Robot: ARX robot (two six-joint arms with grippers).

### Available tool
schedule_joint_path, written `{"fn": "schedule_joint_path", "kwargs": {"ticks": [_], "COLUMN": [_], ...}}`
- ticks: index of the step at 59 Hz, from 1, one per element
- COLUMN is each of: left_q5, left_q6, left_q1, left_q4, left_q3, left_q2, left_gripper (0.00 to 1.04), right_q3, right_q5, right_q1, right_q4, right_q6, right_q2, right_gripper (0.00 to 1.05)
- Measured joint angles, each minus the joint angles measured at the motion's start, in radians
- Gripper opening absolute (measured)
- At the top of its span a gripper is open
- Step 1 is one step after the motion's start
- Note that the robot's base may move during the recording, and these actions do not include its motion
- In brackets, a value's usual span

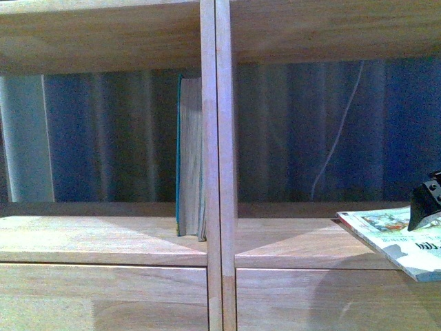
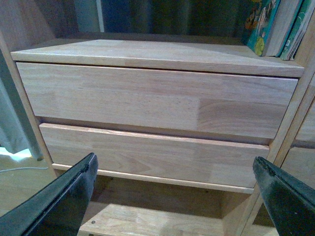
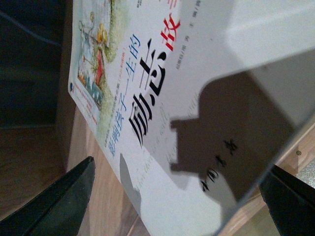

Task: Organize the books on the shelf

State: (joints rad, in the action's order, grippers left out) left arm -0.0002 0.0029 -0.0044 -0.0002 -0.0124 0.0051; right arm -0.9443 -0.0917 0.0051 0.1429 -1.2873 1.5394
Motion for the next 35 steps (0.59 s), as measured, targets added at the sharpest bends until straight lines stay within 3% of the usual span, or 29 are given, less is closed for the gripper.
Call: {"fn": "schedule_joint_path", "kwargs": {"ticks": [17, 35], "left_q5": [0.0, 0.0], "left_q6": [0.0, 0.0], "left_q1": [0.0, 0.0], "left_q4": [0.0, 0.0], "left_q3": [0.0, 0.0], "left_q2": [0.0, 0.0], "left_gripper": [0.97, 0.97], "right_q3": [-0.065, -0.079], "right_q5": [-0.018, -0.017], "right_q1": [-0.006, -0.027], "right_q4": [-0.013, -0.028], "right_q6": [0.007, 0.02], "right_q2": [0.055, 0.083], "right_gripper": [0.98, 0.47]}}
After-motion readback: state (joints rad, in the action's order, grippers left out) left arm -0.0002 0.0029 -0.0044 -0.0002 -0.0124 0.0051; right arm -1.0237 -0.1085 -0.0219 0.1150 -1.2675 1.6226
